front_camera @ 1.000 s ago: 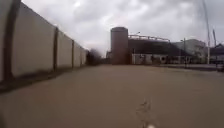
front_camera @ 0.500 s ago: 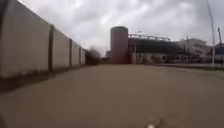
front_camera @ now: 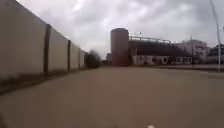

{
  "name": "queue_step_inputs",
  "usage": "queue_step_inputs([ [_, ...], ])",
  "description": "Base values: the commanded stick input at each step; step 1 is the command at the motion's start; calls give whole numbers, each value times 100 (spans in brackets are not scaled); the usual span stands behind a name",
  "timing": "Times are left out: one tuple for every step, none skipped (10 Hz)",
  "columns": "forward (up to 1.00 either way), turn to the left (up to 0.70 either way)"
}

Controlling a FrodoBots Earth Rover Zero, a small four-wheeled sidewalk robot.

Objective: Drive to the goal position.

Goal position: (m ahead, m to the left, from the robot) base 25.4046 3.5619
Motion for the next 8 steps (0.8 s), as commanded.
queue_step_inputs([
  [100,0],
  [100,0],
  [100,0],
  [100,0],
  [100,0],
  [100,0],
  [100,0],
  [100,0],
])
